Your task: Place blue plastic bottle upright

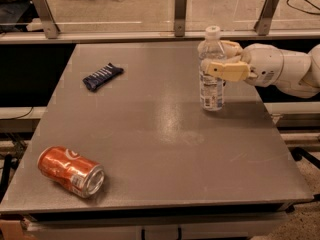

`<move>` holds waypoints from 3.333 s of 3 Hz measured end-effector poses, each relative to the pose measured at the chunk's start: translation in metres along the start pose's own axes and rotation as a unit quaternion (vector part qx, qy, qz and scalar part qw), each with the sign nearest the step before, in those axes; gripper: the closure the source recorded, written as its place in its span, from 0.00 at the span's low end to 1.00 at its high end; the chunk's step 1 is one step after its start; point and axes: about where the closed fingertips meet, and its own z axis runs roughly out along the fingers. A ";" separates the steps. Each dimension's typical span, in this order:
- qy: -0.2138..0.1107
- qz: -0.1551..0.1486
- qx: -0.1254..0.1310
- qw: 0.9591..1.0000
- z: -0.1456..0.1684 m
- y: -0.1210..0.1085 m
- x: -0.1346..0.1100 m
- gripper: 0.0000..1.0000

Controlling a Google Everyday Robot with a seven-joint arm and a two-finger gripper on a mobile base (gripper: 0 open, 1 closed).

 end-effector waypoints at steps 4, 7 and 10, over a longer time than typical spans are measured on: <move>-0.030 -0.031 -0.033 0.999 -0.015 0.014 0.016 0.13; 0.025 -0.038 -0.006 0.999 -0.037 0.014 0.013 0.00; 0.221 -0.103 0.156 0.957 -0.159 -0.003 -0.075 0.00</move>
Offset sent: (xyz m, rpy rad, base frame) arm -0.0146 -0.0164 -0.0149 0.0617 -0.1157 0.0700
